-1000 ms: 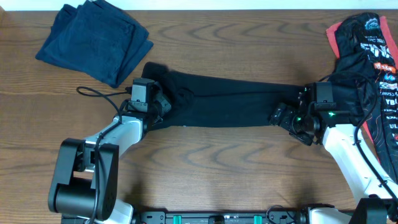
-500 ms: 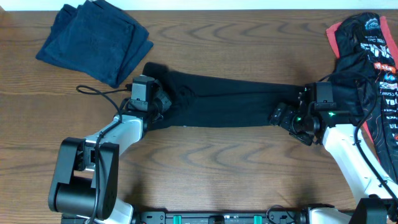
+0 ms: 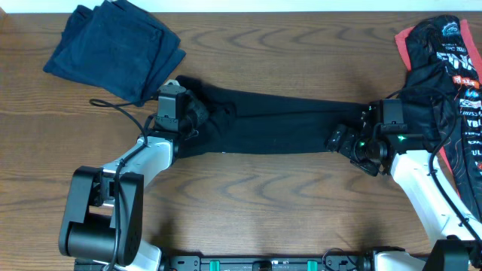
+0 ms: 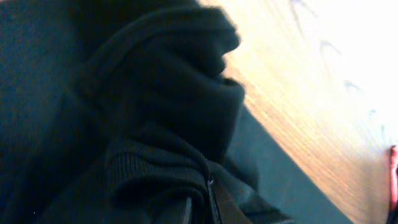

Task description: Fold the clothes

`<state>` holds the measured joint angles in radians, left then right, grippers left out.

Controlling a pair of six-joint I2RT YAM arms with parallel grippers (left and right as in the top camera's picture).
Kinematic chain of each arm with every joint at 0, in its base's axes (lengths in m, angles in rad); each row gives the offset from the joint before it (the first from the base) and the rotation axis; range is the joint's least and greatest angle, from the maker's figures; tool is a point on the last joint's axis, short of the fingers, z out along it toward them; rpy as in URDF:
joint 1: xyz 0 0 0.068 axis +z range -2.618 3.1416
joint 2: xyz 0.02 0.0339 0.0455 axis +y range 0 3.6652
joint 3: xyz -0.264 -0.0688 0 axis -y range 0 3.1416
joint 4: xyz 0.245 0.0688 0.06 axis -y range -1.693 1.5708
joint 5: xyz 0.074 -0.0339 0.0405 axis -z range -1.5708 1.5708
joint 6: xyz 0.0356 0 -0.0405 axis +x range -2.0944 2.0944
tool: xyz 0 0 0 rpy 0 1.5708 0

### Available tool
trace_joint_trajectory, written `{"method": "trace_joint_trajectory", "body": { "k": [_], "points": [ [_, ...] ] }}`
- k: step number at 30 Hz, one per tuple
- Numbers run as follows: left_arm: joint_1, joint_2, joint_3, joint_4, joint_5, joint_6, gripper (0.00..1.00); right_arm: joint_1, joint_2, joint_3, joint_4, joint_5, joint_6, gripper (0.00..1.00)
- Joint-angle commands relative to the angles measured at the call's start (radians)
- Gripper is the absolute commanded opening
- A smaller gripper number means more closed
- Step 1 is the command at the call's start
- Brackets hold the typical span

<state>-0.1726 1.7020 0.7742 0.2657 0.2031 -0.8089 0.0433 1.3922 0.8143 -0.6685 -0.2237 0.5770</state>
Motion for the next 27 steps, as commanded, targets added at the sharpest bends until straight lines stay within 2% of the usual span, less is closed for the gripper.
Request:
{"method": "trace_joint_trajectory", "body": {
  "k": [1,19,20,22,23,24,27],
  "points": [
    [0.004,0.010,0.018,0.032,-0.014,0.051,0.08,0.010,0.003,-0.007,0.000,0.011,0.013,0.95],
    [0.003,0.010,0.018,0.057,-0.122,0.056,0.09,0.010,0.003,-0.007,0.000,0.014,0.013,0.95],
    [0.003,0.010,0.017,0.057,-0.131,0.056,0.13,0.010,0.003,-0.007,0.000,0.014,0.013,0.95],
    [0.003,0.010,0.017,0.055,-0.141,0.059,0.59,0.010,0.003,-0.007,0.000,0.014,0.013,0.95],
    [0.003,0.010,0.017,0.055,-0.140,0.072,0.86,0.010,0.003,-0.007,0.000,0.014,0.013,0.95],
    [0.003,0.010,0.017,0.055,-0.138,0.088,0.99,0.010,0.003,-0.007,0.000,0.014,0.013,0.95],
    [0.005,0.008,0.017,0.053,-0.072,0.172,0.98,0.010,0.003,-0.007,0.000,0.014,0.013,0.95]
  ]
}}
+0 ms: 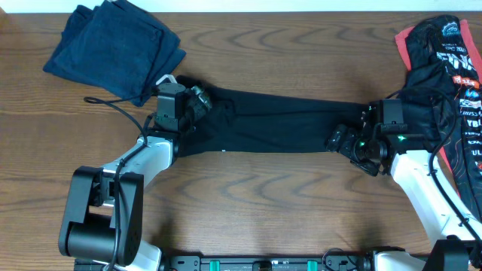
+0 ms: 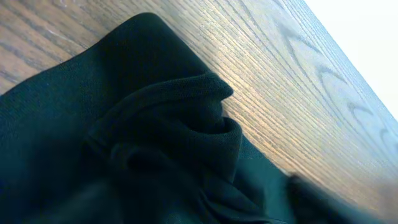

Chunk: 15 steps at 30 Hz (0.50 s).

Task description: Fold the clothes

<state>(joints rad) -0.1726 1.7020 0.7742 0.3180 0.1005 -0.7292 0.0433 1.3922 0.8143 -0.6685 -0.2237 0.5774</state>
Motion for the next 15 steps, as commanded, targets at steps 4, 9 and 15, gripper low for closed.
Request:
{"method": "trace_joint_trajectory", "body": {
  "k": [4,9,15],
  "points": [
    [0.027,-0.032,0.018,-0.060,0.125,0.112,0.98,0.010,0.003,-0.007,0.000,0.014,0.012,0.95],
    [0.055,-0.127,0.018,-0.249,0.136,0.112,0.98,0.010,0.003,-0.007,0.000,0.031,0.012,0.95],
    [0.035,-0.202,0.018,-0.432,0.182,0.180,0.92,0.010,0.010,-0.011,0.027,0.048,0.009,0.60]
  ]
}}
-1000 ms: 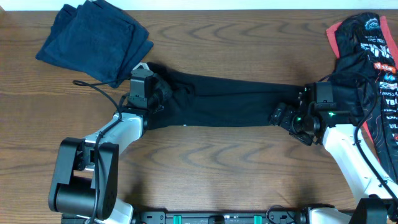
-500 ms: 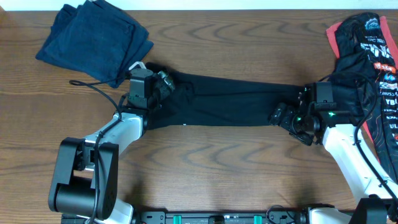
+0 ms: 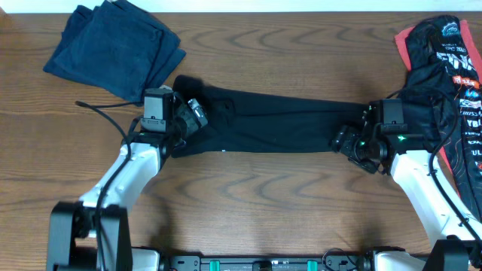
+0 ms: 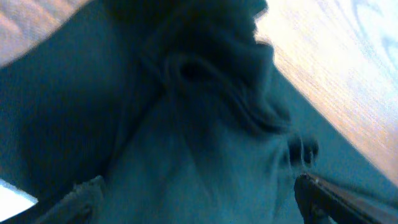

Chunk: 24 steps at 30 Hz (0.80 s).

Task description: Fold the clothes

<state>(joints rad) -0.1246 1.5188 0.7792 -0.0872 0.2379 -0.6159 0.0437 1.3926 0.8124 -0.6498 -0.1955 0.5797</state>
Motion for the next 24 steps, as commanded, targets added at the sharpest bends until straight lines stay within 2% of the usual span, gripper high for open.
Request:
{"method": "trace_joint_trajectory", "body": {
  "k": [1,5,8,12,16,24],
  "points": [
    [-0.019,-0.018,0.012,-0.041,0.046,0.067,0.82,0.010,0.015,-0.009,0.016,0.023,0.006,0.53],
    [-0.029,0.007,0.012,-0.087,0.047,0.070,0.54,0.010,0.061,-0.009,0.069,0.073,0.007,0.29],
    [-0.029,0.039,0.012,-0.100,0.047,0.075,0.47,0.008,0.121,-0.009,0.130,0.076,0.007,0.22],
    [-0.029,0.089,0.012,-0.099,0.051,0.116,0.32,0.005,0.205,-0.009,0.209,0.081,0.007,0.11],
    [-0.028,0.143,0.012,-0.099,0.050,0.128,0.30,-0.025,0.274,-0.008,0.262,0.080,0.007,0.05],
    [-0.002,0.240,0.012,-0.100,0.038,0.130,0.28,-0.127,0.315,-0.008,0.228,0.091,0.008,0.02]
  ]
}}
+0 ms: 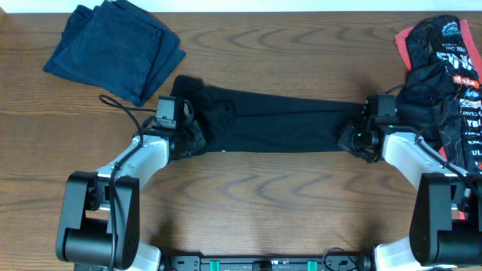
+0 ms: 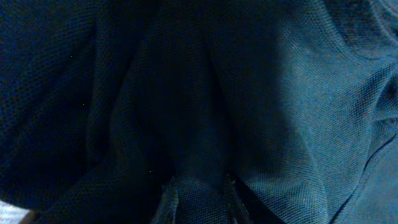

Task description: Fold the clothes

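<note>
A long black garment (image 1: 279, 120) lies stretched left to right across the middle of the table (image 1: 263, 203). My left gripper (image 1: 192, 139) is down on its front left end. In the left wrist view the dark cloth (image 2: 280, 93) fills the frame, and the left gripper (image 2: 200, 202) is shut on a raised fold of it, one finger (image 2: 166, 202) on each side. My right gripper (image 1: 350, 140) rests on the garment's right end. Dark against dark cloth, its jaws cannot be made out.
A folded dark blue pile (image 1: 117, 49) sits at the back left, close to the garment's left end. A heap of black and red printed clothes (image 1: 448, 68) fills the right edge, behind my right arm. The left arm's cable (image 1: 124, 109) loops over the wood.
My left gripper was open over the garment's left end. Now it sits a little nearer the front edge and is shut on a fold. The right wrist has shifted back and right.
First my left gripper was at the bunched left end of the garment. Then it stood at the back left corner with the cloth lying flatter. Then it was open over that end. Now it pinches a fold at the front left. The right gripper stayed at the right end.
</note>
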`<state>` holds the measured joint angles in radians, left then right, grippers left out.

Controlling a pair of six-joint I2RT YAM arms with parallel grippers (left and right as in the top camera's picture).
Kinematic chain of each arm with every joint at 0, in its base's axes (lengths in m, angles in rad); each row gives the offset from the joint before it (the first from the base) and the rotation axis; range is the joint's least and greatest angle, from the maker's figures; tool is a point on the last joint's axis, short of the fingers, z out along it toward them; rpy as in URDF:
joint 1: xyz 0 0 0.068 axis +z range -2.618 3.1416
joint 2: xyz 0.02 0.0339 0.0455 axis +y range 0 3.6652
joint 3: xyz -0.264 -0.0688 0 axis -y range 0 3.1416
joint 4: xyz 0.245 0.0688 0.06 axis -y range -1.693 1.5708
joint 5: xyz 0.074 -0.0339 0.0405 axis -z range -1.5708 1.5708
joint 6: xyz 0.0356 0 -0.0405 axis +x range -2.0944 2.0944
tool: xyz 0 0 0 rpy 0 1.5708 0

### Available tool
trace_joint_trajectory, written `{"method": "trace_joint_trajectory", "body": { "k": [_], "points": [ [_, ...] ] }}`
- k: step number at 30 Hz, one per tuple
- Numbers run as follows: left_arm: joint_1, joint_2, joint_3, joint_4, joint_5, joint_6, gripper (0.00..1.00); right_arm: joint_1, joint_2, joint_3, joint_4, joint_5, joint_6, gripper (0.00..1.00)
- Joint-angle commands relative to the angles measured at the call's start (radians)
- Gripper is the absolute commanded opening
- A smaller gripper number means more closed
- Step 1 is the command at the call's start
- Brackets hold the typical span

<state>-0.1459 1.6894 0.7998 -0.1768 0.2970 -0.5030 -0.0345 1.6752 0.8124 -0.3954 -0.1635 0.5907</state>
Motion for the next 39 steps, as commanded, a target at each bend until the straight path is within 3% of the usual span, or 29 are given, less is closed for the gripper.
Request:
{"method": "trace_joint_trajectory", "body": {
  "k": [1,12,20,24,33,36,37,39],
  "points": [
    [0.032,0.077,-0.008,-0.010,-0.021,0.016,0.29,-0.062,0.033,-0.008,-0.034,0.059,-0.003,0.02],
    [0.233,0.085,-0.008,-0.079,-0.008,0.001,0.28,-0.103,0.033,-0.008,-0.084,0.059,-0.008,0.04],
    [0.299,0.034,-0.008,-0.143,0.036,0.002,0.24,-0.103,0.032,-0.008,-0.088,0.010,-0.008,0.14],
    [0.299,-0.038,-0.008,-0.178,0.035,0.002,0.23,-0.103,0.030,-0.001,-0.101,-0.013,-0.008,0.09],
    [0.299,-0.338,-0.008,-0.282,-0.035,0.002,0.24,-0.103,-0.010,0.183,-0.339,0.001,-0.064,0.15],
    [0.299,-0.440,-0.008,-0.317,-0.082,0.003,0.43,-0.104,-0.040,0.275,-0.432,0.030,-0.069,0.29],
    [0.299,-0.467,-0.008,-0.325,-0.081,0.012,0.49,-0.105,-0.049,0.299,-0.452,0.032,-0.069,0.40],
    [0.299,-0.502,-0.008,-0.340,-0.081,0.013,0.71,-0.111,-0.069,0.347,-0.499,0.032,-0.078,0.63]
  ]
}}
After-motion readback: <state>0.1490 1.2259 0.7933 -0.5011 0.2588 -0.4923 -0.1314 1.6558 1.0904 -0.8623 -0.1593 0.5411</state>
